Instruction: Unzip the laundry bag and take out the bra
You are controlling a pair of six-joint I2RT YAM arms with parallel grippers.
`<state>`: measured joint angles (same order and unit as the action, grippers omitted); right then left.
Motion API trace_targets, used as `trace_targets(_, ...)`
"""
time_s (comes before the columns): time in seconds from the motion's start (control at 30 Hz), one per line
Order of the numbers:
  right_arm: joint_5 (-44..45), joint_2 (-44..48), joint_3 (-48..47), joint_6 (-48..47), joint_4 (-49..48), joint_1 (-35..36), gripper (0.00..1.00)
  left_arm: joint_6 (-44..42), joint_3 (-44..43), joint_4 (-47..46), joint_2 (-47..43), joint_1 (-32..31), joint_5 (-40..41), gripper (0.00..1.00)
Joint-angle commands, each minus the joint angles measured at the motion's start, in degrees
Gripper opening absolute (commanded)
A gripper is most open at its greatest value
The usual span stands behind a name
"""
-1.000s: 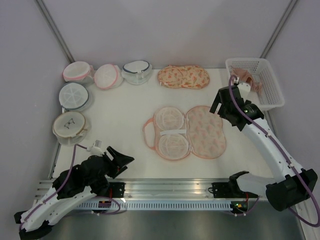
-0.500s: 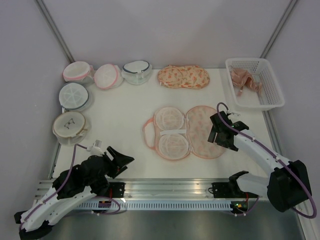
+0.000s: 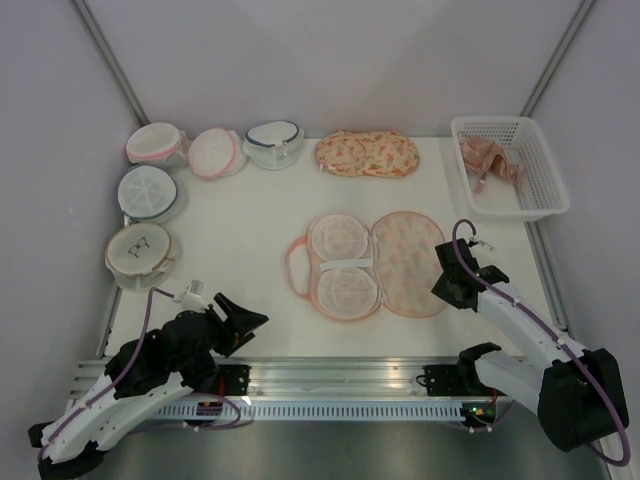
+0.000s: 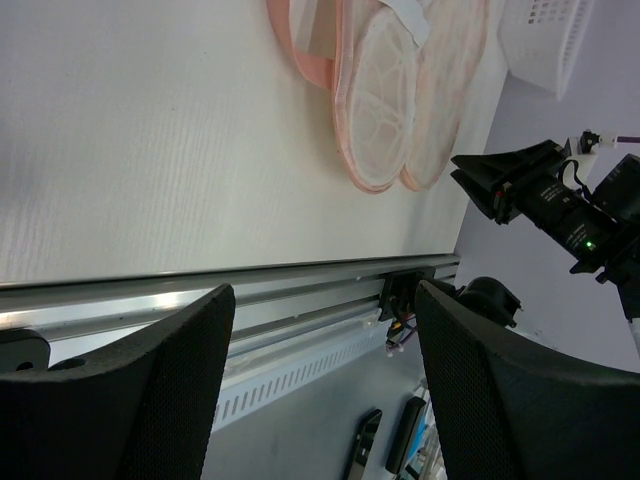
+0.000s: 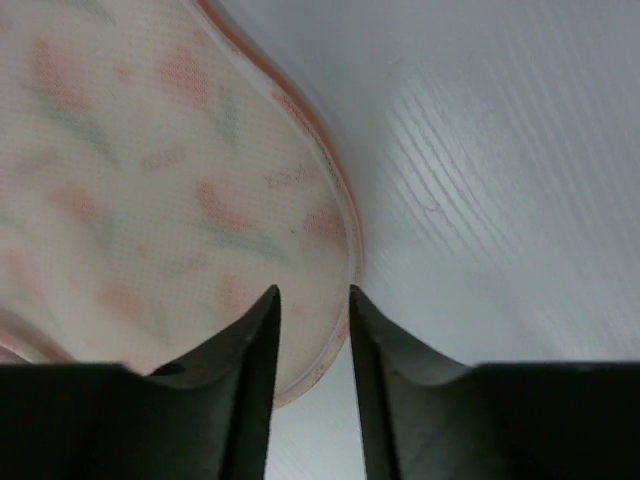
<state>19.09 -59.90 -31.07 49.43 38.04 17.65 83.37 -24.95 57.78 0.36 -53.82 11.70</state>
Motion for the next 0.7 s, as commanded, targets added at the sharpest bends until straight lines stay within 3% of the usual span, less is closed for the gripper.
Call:
trace_targets(0.0,0.5,1.7,1.3,1.7,-2.2,-0.9,0.34,-1.5,0.1,0.2,-3.8,-0.1,-1.0,0.77)
trace_targets(0.03,0.4,1.7,1.4,1.6,-2.3,-1.0,0.29,-1.5,0.1,0.3,-3.8,-0.1,-1.0,0.77)
trace_targets(0.1,0.2,1.5,1.6,1.5,-2.4,-1.1,0.29,-1.5,0.1,0.3,-3.8,-0.1,-0.9,0.77)
trace_targets(0.37,-0.7,0.7,2.1,1.9,-2.2,-1.2,0.37,-1.1,0.3,0.4,-3.8,-0.1,-1.0,0.77)
trace_targets(0.67,0.0,3.2,3.6,4.6,-0.2,-1.1,0.35,-0.7,1.6,0.5,-3.8,-0.1,-1.2,0.77)
